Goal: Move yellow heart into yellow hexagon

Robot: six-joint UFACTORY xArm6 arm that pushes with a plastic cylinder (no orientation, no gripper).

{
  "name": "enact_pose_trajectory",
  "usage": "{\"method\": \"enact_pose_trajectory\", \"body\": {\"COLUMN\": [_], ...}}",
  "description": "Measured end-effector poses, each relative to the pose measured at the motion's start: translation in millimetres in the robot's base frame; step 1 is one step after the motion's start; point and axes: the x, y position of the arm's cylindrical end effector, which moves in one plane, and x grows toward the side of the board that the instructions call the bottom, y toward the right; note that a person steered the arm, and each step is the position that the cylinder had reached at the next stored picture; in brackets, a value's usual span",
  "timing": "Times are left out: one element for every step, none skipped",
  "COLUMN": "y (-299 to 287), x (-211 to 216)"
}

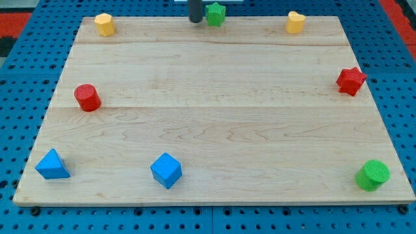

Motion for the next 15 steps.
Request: {"method": "enact_pose_trajectory", "body": {"y": [56.7, 151.2, 186.0, 196.8, 248.2, 260.6, 255.8, 224.3, 169.3, 164.8, 171.5, 172.9, 176.9, 184.7, 161.7], "x": [3.5, 44.0, 82.7, 100.9, 63.4, 16.4, -1.2, -1.2, -1.4, -1.1, -0.5, -1.5, -1.3, 24.2, 87.4]}}
